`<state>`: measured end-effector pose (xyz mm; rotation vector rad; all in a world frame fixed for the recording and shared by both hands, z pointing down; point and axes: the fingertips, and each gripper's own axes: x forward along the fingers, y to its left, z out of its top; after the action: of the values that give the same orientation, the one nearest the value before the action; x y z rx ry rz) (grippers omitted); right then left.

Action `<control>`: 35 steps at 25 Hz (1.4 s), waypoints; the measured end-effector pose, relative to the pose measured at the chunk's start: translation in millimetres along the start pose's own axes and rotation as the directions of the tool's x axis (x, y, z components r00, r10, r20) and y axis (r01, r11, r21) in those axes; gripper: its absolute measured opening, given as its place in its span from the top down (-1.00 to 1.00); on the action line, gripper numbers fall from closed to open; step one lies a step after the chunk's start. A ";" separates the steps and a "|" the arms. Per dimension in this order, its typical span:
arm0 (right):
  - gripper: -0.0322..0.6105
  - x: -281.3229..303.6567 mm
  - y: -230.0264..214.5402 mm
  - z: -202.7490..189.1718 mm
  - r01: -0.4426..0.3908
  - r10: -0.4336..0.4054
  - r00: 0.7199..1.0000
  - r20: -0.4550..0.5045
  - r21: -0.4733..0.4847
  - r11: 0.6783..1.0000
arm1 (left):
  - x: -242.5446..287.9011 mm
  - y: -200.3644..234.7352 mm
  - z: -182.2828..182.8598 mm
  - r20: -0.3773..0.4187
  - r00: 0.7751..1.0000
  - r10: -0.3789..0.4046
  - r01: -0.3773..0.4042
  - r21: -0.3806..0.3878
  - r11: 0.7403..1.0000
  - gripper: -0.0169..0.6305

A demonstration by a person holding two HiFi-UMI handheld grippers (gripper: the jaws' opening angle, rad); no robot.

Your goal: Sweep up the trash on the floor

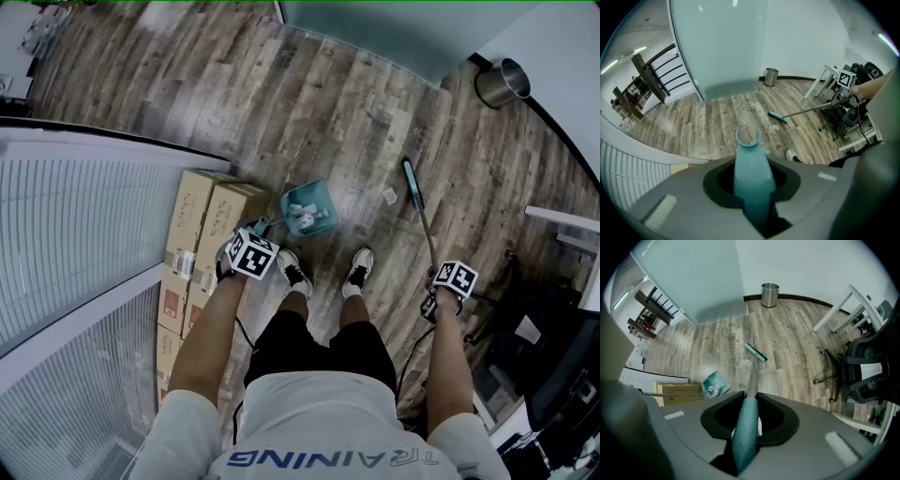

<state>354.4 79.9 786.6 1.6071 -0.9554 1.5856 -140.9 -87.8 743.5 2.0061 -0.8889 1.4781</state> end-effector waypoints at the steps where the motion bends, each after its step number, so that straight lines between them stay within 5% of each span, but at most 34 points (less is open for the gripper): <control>1: 0.57 -0.3 1.6 -1.5 0.000 0.000 1.000 -0.004 -0.005 1.000 | -0.1 0.3 0.1 0.000 1.000 0.001 -0.001 0.001 1.000 0.68; 15: 0.57 -11.0 82.2 -80.0 -0.109 0.106 0.989 -0.102 -0.024 0.994 | 2.3 -0.5 3.2 0.002 1.000 -0.006 0.006 -0.008 1.000 0.68; 26: 0.57 -18.4 183.6 -148.9 -0.285 0.249 0.934 -0.257 -0.116 0.952 | 1.5 -2.5 0.9 0.016 1.000 -0.005 0.005 -0.004 1.000 0.68; 35: 0.57 -27.8 177.0 -143.1 -0.291 0.251 0.933 -0.256 -0.131 0.948 | 3.6 -1.4 -2.3 0.014 1.000 -0.004 0.004 -0.001 1.000 0.68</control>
<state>129.7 115.8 758.0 1.1777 -1.1837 1.7830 -140.6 -86.0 747.6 2.0186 -0.8911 1.4632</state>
